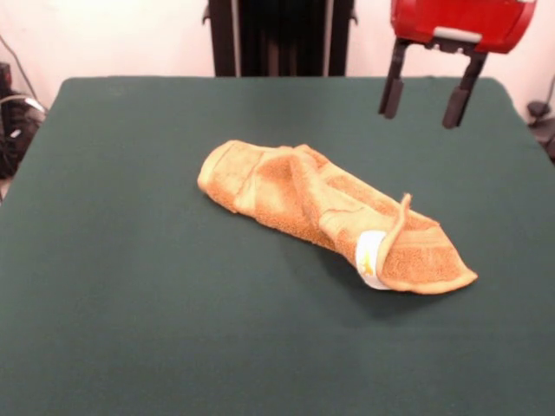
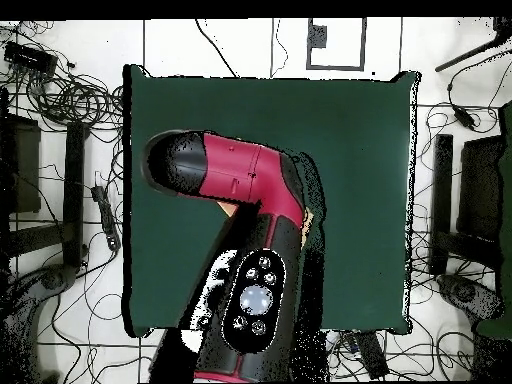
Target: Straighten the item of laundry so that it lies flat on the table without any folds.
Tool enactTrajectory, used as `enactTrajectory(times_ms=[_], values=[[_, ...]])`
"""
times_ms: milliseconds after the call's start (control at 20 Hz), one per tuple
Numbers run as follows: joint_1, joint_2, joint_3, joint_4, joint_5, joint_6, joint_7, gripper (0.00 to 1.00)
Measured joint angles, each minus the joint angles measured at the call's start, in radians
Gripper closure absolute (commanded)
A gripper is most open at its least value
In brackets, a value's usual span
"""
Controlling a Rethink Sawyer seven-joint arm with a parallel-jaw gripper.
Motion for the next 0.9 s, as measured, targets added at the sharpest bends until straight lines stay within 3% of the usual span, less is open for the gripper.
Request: enactTrajectory(times_ms=[400,900], values=[[-0.031,-0.001,0.006,0.013,0.000,-0.104,0.000,0.00],[-0.036,0.004,0.007,0.017,-0.004,-0.122,0.000,0.00]])
